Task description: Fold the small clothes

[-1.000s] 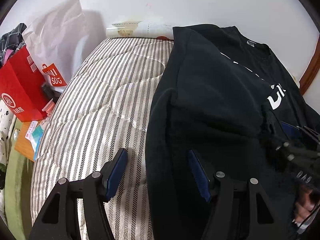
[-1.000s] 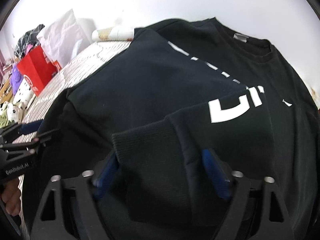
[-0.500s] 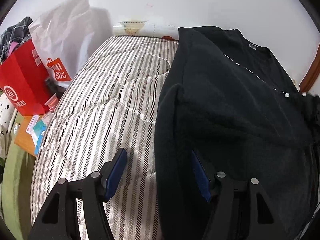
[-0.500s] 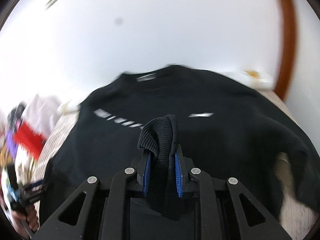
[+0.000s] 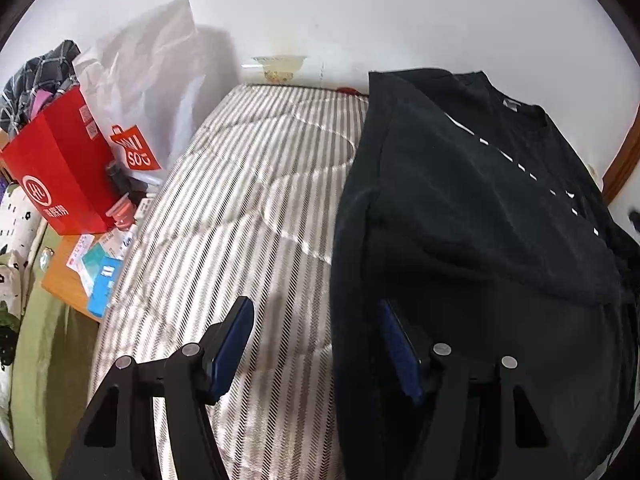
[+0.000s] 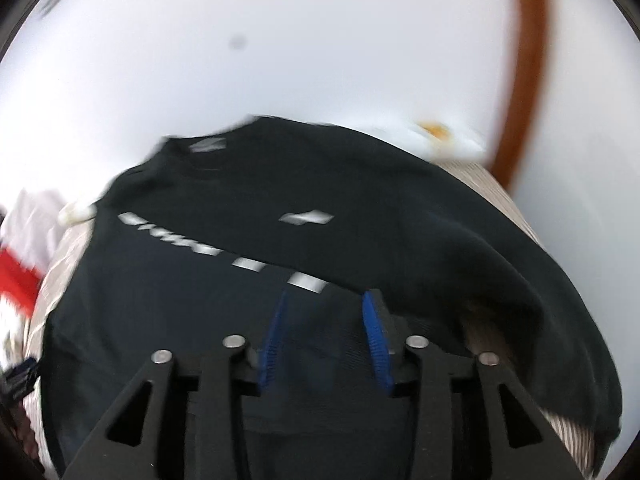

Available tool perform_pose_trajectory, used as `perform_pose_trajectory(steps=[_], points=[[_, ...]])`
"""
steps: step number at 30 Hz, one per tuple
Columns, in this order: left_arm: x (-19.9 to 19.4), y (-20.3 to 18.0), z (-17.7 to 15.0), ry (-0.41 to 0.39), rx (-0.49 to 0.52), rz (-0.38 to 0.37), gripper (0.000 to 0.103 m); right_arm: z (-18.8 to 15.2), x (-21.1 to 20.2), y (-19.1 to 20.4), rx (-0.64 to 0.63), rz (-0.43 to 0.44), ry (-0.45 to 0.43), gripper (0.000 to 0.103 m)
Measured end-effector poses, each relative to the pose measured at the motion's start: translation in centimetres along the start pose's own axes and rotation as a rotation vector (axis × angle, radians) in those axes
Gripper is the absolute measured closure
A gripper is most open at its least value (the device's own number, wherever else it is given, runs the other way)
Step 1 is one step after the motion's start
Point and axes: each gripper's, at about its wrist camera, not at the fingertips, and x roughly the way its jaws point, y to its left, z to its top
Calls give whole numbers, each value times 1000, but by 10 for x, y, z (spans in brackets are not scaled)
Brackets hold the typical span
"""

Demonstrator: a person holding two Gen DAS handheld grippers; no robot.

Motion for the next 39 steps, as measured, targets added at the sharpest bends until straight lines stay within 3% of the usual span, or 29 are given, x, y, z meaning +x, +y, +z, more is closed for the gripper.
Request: perform_pose_trajectory(steps=[6, 11, 15, 20, 25, 26, 28, 29, 30, 31, 35, 39], points=[[1, 2, 13, -18, -2, -19, 41, 39, 38, 131, -208, 168, -6, 49], [6, 8, 18, -36, 1, -44, 45, 53, 76, 209, -303, 298, -13, 49], [19, 7, 21, -29, 26, -76, 50, 67, 106, 255, -352, 376, -9, 49], [33, 4, 29, -38, 42, -89, 56, 83, 156, 301, -399, 397, 24, 48], [41, 0, 34, -39, 73, -103, 65, 96, 197, 322, -385, 415, 66, 48], [42, 0, 36, -38, 77, -111, 68, 99, 204, 325, -382, 424, 77, 53], [43, -1, 38, -40, 78, -125, 74, 101, 214, 329, -381, 441, 92, 87], [44, -2, 39, -37, 80, -138, 81, 102, 217, 331, -384, 486, 113, 95], [44, -3, 39, -34, 86, -159, 93, 102, 217, 333, -383, 506, 123, 95], [42, -3, 40, -37, 90, -166, 97, 102, 215, 334, -388, 505, 109, 96], [33, 4, 39, -64, 79, -158, 97, 106, 199, 344, -424, 543, 28, 96], [33, 13, 41, -43, 50, -168, 97, 112, 201, 364, -404, 573, 11, 96]])
